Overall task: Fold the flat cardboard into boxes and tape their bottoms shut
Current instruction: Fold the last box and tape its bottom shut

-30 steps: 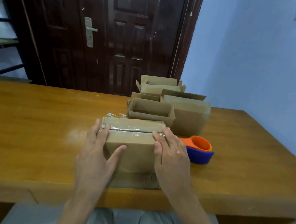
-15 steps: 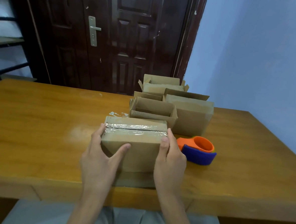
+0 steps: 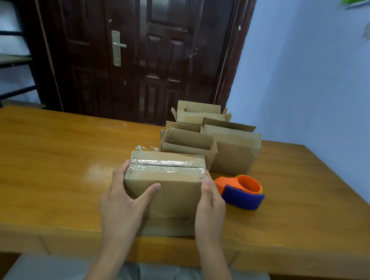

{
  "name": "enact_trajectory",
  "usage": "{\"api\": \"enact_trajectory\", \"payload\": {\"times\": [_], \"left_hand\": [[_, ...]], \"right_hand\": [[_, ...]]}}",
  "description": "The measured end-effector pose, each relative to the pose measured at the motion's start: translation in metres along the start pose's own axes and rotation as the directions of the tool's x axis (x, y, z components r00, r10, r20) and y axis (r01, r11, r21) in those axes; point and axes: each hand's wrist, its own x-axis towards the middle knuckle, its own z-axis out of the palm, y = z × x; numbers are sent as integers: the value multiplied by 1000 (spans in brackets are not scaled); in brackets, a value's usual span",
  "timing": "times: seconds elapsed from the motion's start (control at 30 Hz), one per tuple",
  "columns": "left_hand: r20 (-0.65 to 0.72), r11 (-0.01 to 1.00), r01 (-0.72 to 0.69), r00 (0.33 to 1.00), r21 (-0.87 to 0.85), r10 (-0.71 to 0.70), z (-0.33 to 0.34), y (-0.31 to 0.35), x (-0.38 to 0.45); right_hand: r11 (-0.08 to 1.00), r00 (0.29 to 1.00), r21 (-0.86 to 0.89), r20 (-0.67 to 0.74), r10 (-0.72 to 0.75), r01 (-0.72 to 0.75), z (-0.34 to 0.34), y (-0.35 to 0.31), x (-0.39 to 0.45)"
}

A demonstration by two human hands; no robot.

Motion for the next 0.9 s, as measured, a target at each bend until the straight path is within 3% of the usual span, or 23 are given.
{"api": "enact_trajectory", "payload": {"times": [0.2,0.3,0.37,0.5,0.63,0.7,0.83,0.9], "left_hand": [[73,999,-30,997,17,29,-8,-3,9],[160,987,-141,979,78,127,-12,-3,20],[180,992,-124,976,14,120,-8,-9,19],[123,973,60,992,-225,-32,9,-21,-3],[70,972,13,998,-234,3,12,-17,-9],[75,977,-4,997,-214,20,10,-17,-6],[76,969,2,997,-249,17,8,-19,-3],[73,968,11,997,-252,8,8,-17,-5]], "right_hand": [[965,994,-262,105,2,26,-16,-19,13],[980,992,-201,123,17,8,-15,-21,18],[986,995,-163,100,-1,18,-14,-16,17],[977,994,-190,-26,-106,100,-5,-2,12],[965,985,-226,-80,-152,131,-4,1,11],[965,994,-244,-40,-107,94,-19,-8,25],[853,991,-522,122,58,14,-44,-39,62],[828,979,-561,161,126,-15,-45,-48,72]]}}
